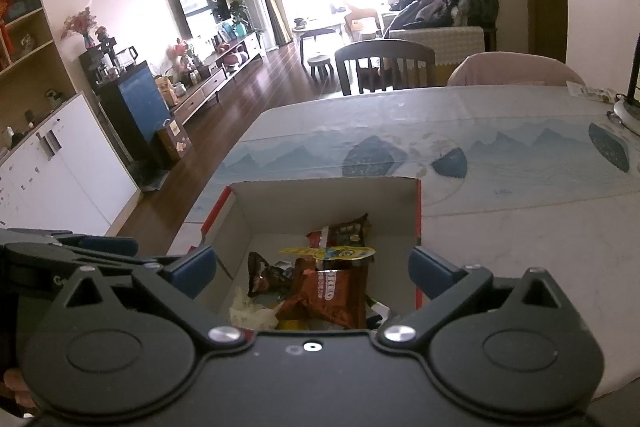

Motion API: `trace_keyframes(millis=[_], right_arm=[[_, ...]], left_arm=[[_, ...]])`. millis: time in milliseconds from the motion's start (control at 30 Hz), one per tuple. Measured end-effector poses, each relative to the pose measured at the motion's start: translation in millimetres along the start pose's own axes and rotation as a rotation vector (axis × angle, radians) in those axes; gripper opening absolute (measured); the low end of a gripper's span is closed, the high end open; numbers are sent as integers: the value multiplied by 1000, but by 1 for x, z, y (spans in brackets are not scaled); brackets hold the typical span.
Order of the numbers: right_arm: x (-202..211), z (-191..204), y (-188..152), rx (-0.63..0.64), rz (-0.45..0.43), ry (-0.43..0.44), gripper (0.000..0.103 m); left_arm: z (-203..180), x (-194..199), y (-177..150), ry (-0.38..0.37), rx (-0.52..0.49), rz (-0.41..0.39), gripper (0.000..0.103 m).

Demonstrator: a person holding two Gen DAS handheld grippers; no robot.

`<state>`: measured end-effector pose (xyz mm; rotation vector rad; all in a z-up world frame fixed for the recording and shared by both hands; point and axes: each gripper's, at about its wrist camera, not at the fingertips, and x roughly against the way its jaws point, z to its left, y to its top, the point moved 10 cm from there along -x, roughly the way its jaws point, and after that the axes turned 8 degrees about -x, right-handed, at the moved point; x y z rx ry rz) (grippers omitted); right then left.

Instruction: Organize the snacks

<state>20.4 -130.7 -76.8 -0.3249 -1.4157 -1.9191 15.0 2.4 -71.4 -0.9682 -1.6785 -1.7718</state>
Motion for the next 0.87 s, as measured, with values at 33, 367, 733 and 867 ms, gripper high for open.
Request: trace_keyframes(millis=[33,367,733,867], right_arm=[[0,-1,0,-2,2,-1,103],[-1,-7,0,-14,16,-3,103],[-2,-10,0,-23,23,-8,103],[-2,-13,1,-27,20,-13,103]], left_arm=[[0,0,0,-1,-1,1,103],[0,-7,-2,-8,2,32,103],[-2,-8,-3,-9,-1,36,103],[-5,-8,-2,-16,-1,34,103]])
